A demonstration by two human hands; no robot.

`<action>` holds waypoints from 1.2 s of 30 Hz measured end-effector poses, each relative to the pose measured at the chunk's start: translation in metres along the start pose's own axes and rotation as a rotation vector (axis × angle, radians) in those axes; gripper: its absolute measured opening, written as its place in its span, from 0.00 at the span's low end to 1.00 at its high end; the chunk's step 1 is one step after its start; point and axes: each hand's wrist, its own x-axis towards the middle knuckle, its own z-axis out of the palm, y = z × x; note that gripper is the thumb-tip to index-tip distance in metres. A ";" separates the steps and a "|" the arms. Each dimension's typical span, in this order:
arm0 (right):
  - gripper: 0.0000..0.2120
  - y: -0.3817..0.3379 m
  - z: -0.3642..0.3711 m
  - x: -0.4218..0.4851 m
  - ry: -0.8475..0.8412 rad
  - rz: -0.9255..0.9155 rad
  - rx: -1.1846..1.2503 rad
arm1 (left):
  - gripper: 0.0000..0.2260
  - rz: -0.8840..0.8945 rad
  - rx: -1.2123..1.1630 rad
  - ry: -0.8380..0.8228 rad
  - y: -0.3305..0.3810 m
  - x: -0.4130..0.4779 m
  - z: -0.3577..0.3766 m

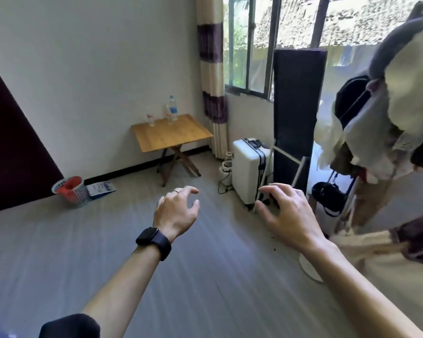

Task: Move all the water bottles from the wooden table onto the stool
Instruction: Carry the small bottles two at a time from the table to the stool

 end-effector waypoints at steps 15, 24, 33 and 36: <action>0.17 0.029 0.053 0.261 -0.037 -0.250 0.126 | 0.12 -0.199 0.066 0.225 -0.024 0.186 -0.003; 0.19 0.014 0.155 0.418 -0.114 -0.282 0.129 | 0.11 -0.273 0.038 0.227 -0.126 0.329 0.031; 0.19 0.017 0.257 0.564 -0.155 -0.234 0.113 | 0.09 -0.328 -0.044 0.116 -0.215 0.484 0.083; 0.19 0.022 0.295 0.614 -0.172 -0.217 0.133 | 0.09 -0.331 -0.044 0.089 -0.239 0.535 0.102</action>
